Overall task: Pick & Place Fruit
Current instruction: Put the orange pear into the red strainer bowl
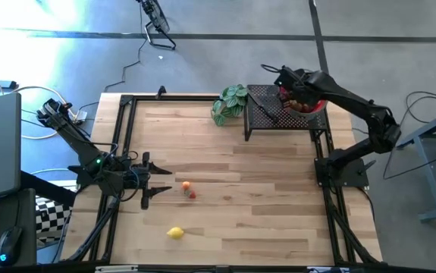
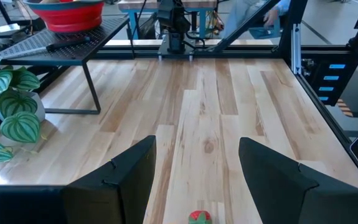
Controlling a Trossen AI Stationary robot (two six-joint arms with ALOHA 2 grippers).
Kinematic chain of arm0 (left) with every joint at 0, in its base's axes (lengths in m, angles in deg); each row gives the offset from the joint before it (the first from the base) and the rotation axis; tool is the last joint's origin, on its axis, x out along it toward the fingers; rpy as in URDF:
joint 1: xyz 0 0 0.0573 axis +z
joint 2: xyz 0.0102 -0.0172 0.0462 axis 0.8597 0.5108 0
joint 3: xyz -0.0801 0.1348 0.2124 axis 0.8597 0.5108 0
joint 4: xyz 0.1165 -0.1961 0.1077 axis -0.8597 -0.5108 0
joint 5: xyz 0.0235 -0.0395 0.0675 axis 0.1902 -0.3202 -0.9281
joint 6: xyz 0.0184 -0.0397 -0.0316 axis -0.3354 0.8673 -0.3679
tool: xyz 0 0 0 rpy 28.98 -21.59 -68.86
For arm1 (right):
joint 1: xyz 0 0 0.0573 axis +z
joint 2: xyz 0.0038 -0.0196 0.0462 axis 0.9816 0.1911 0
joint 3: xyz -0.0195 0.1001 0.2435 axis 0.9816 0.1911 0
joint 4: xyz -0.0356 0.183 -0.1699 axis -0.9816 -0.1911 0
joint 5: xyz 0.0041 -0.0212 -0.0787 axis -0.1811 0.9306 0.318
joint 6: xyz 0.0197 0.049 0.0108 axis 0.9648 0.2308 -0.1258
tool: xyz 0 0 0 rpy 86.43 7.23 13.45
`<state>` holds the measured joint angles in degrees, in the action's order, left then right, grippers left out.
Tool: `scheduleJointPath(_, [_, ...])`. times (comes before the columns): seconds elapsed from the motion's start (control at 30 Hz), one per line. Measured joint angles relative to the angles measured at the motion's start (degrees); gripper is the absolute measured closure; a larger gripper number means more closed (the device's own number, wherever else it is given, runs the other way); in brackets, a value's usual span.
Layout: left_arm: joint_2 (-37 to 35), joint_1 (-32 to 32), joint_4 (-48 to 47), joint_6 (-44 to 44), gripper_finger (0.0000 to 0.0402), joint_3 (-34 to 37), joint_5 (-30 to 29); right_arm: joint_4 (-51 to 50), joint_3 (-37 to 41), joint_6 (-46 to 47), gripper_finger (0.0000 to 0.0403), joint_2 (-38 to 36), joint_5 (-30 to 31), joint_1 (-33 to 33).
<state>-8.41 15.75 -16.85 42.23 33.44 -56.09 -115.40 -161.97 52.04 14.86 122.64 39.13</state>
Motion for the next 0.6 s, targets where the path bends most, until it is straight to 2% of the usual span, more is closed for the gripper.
scheduleJointPath(0.17, [0.00, 0.00, -0.01, 0.00, 0.0179, 0.00, -0.08, -0.26, 0.00, -0.02, 0.0395, 0.02, -4.39, -1.67])
scheduleJointPath(0.27, [0.00, 0.00, -0.01, 0.00, 0.0179, 0.00, -0.08, -0.26, 0.00, -0.69, 0.0379, 0.02, -4.35, -2.26])
scheduleJointPath(0.47, [0.00, 0.00, -0.01, 0.00, 0.0179, 0.00, -0.08, -0.63, 0.00, -3.05, 0.0315, 0.02, -4.20, -2.28])
scheduleJointPath(0.6, [0.00, 0.00, -0.01, 0.00, 0.0179, 0.00, -0.08, -0.63, 0.00, -4.61, 0.0273, 0.02, -1.24, -1.65])
